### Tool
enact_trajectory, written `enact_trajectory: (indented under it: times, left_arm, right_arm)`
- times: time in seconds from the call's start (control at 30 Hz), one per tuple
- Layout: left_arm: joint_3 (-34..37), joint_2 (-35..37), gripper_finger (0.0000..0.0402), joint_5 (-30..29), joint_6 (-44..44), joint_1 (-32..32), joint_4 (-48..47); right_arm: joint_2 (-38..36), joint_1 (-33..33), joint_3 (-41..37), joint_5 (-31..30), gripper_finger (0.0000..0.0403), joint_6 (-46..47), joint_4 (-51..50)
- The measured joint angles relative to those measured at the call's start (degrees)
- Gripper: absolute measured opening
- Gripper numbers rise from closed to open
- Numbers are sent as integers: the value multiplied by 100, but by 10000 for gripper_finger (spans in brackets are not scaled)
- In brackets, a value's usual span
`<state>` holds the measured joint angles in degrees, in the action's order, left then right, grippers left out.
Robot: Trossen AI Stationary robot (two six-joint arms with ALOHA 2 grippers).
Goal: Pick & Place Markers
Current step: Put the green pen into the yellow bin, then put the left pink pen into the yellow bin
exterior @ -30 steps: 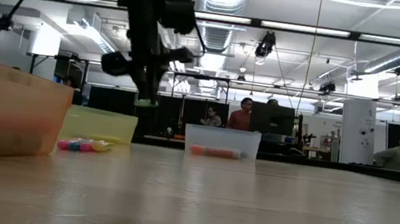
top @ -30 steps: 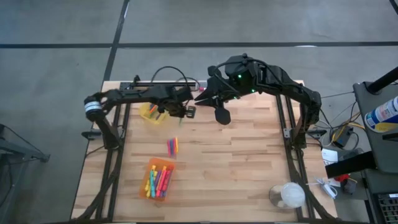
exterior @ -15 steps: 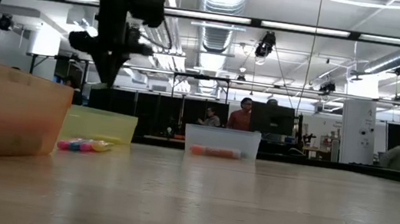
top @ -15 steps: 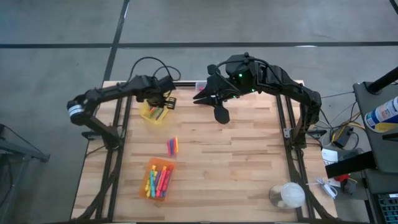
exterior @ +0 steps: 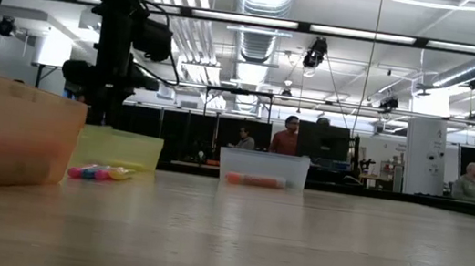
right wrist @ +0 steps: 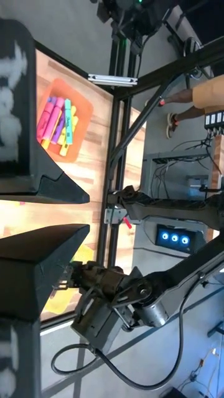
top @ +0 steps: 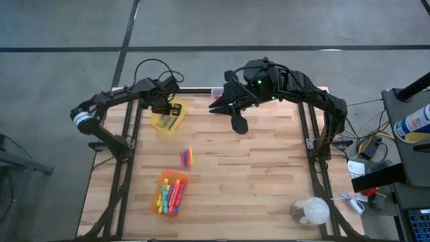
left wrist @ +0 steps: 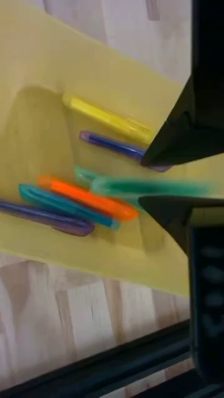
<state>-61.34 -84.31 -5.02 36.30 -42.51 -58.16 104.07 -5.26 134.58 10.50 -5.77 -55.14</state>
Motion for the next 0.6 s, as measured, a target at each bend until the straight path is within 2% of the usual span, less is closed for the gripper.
enact_trajectory:
  times: [0.13, 0.27, 0.4, 0.6]
  left_arm:
    - [-2, 14, 108, 7, 85, -14, 12]
    - [-2, 17, 121, 12, 219, -14, 10]
    - [-2, 20, 123, 443, 623, 39, 12]
    - [-138, 82, 123, 1050, 1206, 894, 146]
  right_arm:
    - [0, 0, 0, 0, 57, -9, -4]
    - [0, 0, 0, 0, 57, -31, -2]
    - [0, 0, 0, 0, 57, -74, 1]
    - [0, -2, 0, 0, 57, -146, -1]
